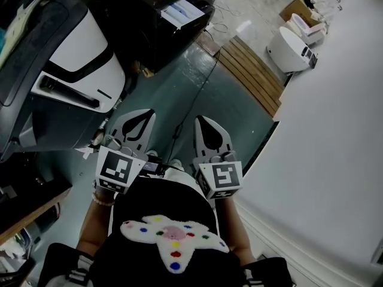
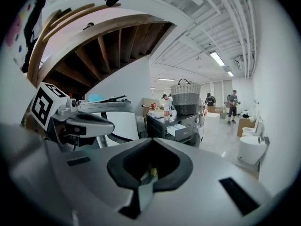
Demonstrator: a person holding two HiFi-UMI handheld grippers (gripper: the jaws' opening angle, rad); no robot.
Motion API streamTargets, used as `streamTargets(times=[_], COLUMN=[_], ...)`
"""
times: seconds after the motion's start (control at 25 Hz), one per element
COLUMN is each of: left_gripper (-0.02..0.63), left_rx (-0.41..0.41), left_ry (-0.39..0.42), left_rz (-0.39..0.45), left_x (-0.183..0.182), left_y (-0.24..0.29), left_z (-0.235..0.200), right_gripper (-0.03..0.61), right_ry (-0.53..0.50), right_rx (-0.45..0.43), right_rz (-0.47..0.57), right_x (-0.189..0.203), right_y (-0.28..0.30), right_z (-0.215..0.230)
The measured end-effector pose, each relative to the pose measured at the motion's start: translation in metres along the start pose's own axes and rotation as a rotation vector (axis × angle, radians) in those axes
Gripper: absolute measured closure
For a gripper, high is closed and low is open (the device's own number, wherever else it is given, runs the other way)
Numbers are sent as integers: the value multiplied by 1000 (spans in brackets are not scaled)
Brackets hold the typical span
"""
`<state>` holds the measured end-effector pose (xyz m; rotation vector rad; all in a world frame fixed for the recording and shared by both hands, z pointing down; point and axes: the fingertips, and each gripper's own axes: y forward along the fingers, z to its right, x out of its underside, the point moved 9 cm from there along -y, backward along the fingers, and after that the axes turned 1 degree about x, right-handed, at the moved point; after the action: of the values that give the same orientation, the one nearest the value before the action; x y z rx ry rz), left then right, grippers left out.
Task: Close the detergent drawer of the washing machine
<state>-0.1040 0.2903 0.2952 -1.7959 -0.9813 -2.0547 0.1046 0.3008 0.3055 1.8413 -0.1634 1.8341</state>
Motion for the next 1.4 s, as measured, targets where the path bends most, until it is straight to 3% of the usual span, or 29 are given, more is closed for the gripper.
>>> streamTargets(times=[0.6,1.4], left_gripper=[603,603], left_rx=[41,114], left_ry=[19,32], left_rz=[43,69], left_x=[-3,10], left_y=[2,-16], left_z=[-28,-53], right_gripper=[574,574], right_ry=[-55,-77], right_rx=[76,169], right_rz=[60,53], right_x=[-13,-13], right_y=[13,13], right_z=[-18,-54])
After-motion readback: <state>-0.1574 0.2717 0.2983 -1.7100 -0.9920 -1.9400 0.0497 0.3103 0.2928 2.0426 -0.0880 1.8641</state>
